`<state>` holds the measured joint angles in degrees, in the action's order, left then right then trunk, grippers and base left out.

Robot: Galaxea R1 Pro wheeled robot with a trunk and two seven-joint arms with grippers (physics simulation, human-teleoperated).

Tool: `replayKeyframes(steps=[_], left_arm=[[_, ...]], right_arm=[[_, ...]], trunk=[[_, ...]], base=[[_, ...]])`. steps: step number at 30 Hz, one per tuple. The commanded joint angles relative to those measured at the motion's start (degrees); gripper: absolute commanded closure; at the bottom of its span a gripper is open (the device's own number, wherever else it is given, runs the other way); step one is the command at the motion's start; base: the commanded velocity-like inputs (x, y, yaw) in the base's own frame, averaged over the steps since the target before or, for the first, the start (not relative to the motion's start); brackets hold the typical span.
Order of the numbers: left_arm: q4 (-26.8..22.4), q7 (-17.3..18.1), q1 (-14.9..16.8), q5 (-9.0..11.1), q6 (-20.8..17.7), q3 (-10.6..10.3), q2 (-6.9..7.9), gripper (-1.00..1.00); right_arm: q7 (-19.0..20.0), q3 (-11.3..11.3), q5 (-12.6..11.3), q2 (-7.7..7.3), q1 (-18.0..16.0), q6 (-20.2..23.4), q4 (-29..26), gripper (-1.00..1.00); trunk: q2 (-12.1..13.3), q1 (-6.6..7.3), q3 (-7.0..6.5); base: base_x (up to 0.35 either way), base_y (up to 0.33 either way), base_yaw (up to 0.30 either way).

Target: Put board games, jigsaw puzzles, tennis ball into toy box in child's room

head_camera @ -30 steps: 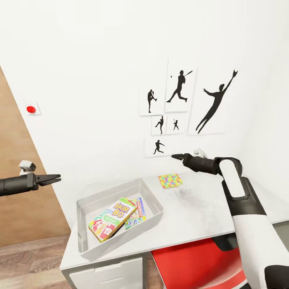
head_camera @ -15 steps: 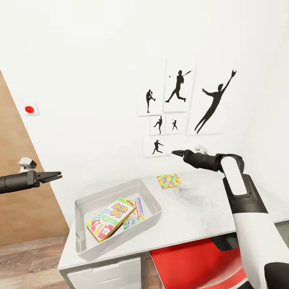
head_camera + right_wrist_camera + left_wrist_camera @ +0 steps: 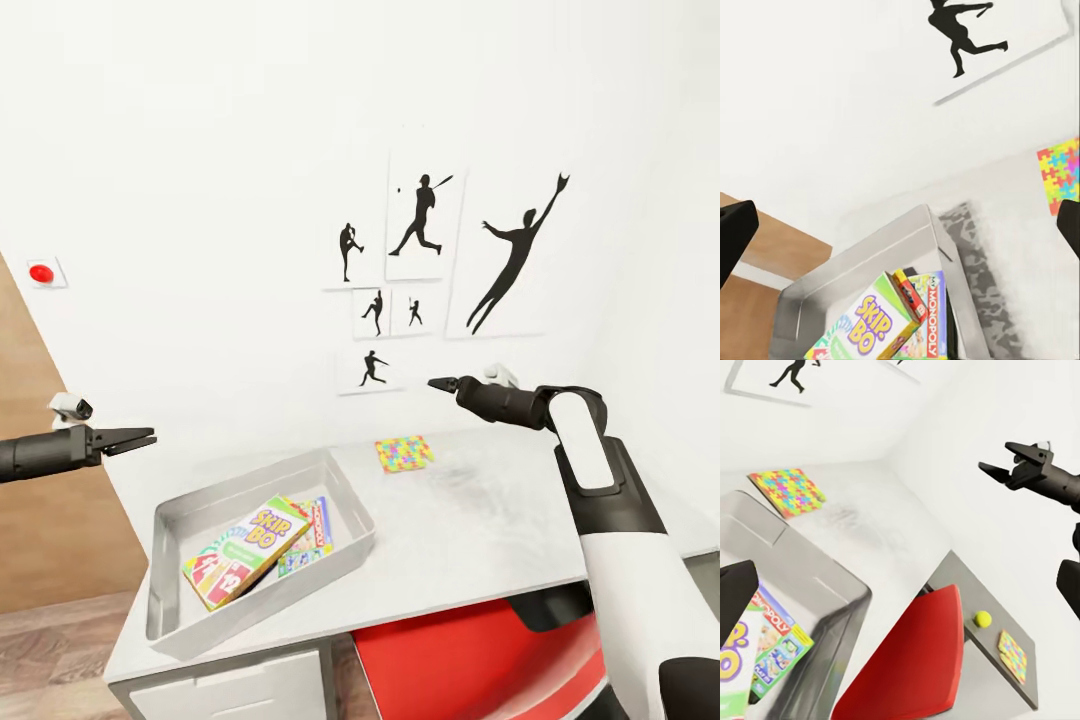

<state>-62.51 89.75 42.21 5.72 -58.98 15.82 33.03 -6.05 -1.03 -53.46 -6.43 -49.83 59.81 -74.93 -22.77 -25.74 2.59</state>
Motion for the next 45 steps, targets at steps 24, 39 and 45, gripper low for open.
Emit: replayKeyframes(steps=[24, 39, 45], left_arm=[[0.0, 0.3, 0.1, 0.0, -0.6, -0.1, -0.01, -1.0], [0.0, 0.3, 0.1, 0.0, -0.6, -0.1, 0.02, -1.0], [0.0, 0.3, 0.1, 0.0, -0.6, -0.1, 0.02, -1.0]], right_arm=[[-0.6, 1.3, -0.6, 0.09, 0.0, 0.2, -0.1, -1.0], [-0.6, 2.5, -0.5, 0.13, 0.0, 0.2, 0.0, -1.0], [-0.6, 3.1, -0.5, 0.14, 0.0, 0.2, 0.0, -1.0]], trunk=[[-0.1, -0.04, 0.14], [-0.1, -0.04, 0.14], [-0.1, -0.04, 0.14]], base=[[0.053, -0.018, 0.0], [0.015, -0.059, 0.0], [0.0, -0.231, 0.0]])
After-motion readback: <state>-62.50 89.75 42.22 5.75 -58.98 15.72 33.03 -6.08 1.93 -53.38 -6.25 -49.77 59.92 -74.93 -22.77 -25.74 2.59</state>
